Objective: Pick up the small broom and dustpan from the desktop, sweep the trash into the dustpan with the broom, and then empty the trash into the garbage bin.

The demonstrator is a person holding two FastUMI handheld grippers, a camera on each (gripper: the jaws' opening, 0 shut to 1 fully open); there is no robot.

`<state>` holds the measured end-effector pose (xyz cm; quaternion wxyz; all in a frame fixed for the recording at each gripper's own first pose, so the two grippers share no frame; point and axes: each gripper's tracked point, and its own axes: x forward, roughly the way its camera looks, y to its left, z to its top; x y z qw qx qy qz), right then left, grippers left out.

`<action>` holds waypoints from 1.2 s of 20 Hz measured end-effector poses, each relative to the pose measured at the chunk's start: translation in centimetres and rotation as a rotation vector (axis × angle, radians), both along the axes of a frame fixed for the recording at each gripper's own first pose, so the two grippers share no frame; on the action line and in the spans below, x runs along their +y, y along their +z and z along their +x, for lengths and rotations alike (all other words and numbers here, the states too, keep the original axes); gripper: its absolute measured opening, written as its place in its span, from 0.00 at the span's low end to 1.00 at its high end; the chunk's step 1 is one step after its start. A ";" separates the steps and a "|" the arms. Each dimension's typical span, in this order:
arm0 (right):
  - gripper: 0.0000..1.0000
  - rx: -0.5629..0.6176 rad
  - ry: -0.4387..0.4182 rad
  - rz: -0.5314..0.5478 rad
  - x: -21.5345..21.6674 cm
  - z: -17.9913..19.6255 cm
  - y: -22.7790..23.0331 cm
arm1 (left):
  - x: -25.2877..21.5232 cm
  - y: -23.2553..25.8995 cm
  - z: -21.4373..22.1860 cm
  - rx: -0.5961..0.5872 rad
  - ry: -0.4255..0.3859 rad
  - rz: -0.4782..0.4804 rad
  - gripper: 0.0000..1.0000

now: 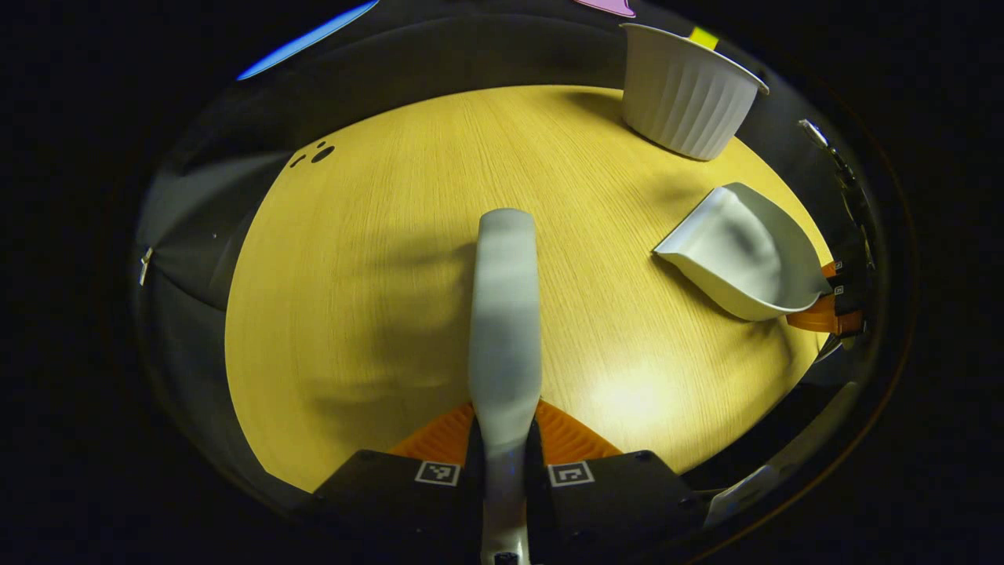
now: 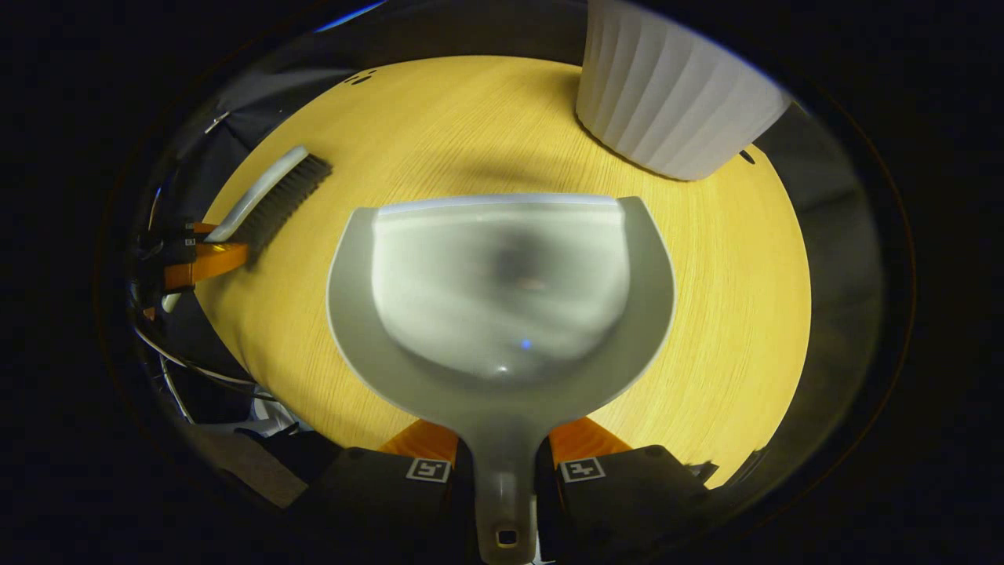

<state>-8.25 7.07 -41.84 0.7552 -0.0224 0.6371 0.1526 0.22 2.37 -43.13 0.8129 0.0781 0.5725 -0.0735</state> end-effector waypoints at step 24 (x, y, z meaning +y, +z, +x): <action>0.37 -0.069 -0.003 0.119 -0.4 -0.6 6.7 | 0.2 4.6 -1.3 -0.071 -0.029 0.074 0.29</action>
